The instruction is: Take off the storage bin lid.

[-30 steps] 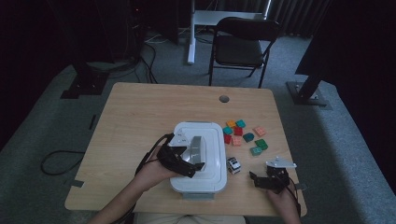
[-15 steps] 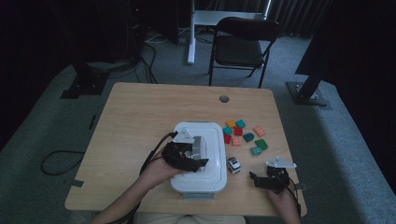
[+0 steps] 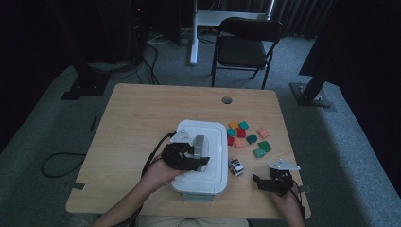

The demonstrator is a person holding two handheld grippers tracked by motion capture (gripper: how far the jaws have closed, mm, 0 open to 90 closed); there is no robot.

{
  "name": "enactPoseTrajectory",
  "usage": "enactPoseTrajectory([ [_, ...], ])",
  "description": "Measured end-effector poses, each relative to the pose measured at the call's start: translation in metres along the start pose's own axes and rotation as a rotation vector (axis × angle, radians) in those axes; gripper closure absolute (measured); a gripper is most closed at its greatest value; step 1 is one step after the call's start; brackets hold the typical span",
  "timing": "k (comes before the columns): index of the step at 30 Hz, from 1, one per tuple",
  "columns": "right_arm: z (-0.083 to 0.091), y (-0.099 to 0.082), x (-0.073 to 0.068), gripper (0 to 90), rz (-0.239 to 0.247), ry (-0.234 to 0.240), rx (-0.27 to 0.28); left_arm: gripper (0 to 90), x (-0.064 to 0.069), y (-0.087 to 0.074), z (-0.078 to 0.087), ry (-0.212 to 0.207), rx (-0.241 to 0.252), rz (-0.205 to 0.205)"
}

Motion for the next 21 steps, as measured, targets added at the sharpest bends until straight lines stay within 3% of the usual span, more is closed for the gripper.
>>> enactPoseTrajectory([
  [9,0.000,0.000,0.000,14.2,-0.001,0.000,0.000,55.6,-0.011,0.001,0.021,0.040,0.088,0.038],
  [19,0.000,0.000,0.000,14.2,-0.001,0.000,0.001,63.3,-0.022,-0.003,0.037,0.074,0.129,0.068],
  [21,0.000,0.000,0.000,14.2,-0.002,0.001,0.001,65.1,-0.025,-0.003,0.047,0.078,0.148,0.070],
])
Point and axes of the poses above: each handheld gripper's, and its own axes: z roughly backward along the jaws, y roughly out of its top, x roughly to its right, the point moved 3 cm from there along -z, roughly forward along the jaws, and after that the axes turned 12 degrees about -z, right-handed, at the moved point
